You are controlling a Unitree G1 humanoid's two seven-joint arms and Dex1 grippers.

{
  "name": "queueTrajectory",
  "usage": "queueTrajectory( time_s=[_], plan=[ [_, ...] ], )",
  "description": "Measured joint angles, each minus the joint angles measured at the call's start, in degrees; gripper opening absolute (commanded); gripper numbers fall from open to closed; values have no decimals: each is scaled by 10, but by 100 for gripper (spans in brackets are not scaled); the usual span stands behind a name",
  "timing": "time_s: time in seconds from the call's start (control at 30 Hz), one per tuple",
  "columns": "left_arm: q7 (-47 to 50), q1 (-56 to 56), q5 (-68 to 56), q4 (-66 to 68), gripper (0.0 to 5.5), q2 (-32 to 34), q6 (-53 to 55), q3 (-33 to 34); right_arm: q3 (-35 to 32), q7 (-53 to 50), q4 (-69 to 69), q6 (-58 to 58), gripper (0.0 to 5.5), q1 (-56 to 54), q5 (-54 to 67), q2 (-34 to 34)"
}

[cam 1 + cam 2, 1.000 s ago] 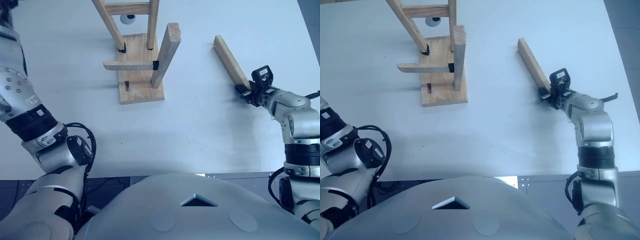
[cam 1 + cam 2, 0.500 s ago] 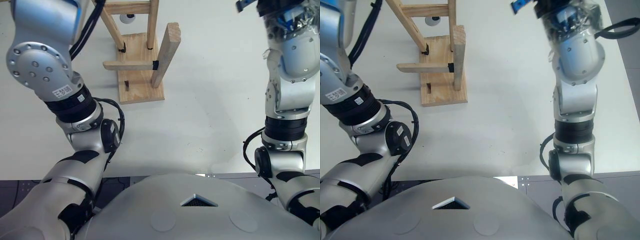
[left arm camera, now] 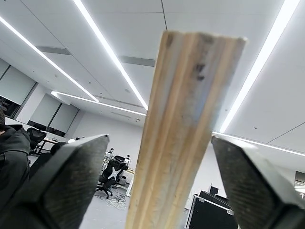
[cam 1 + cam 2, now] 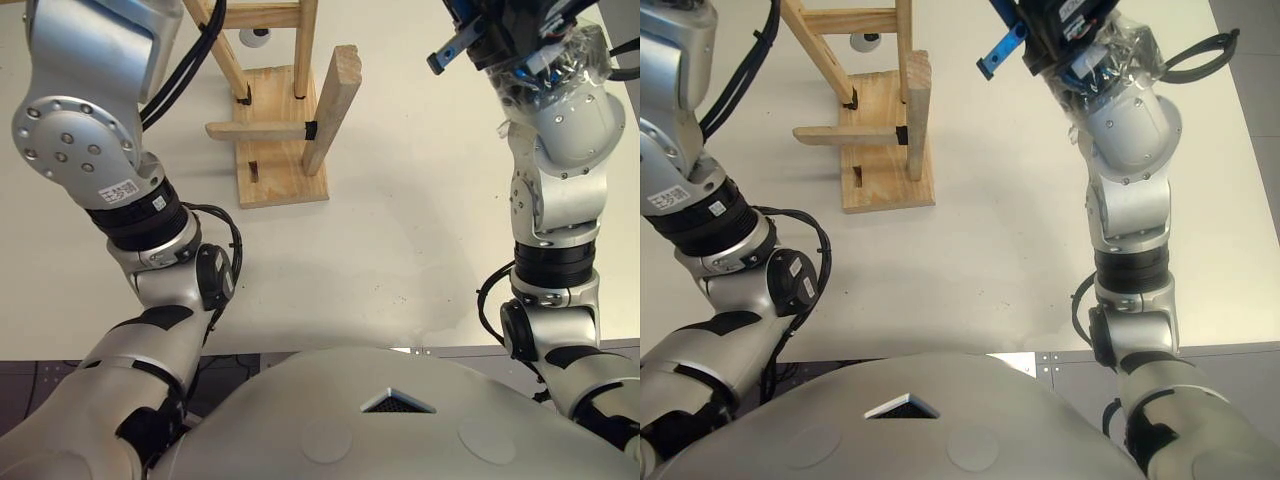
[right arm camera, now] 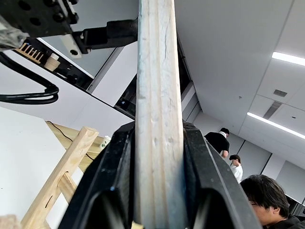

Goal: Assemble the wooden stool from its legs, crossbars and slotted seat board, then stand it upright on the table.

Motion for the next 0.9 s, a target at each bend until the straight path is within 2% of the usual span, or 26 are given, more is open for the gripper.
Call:
queueTrajectory(
  time_s=[0.3,0.63,0.8,0.9],
  plan=[
    [-26,4,1,16,227,3,-7,-2,15,20,4,4,103,9,-2,0],
    [-27,7,1,23,203,18,-12,10,34,43,23,20,270,13,-32,-4],
    [-28,3,1,33,203,85,-15,60,43,65,49,83,360,22,-50,-5],
    [-35,-5,3,43,203,152,-19,106,44,92,53,139,401,30,-25,-5]
  ],
)
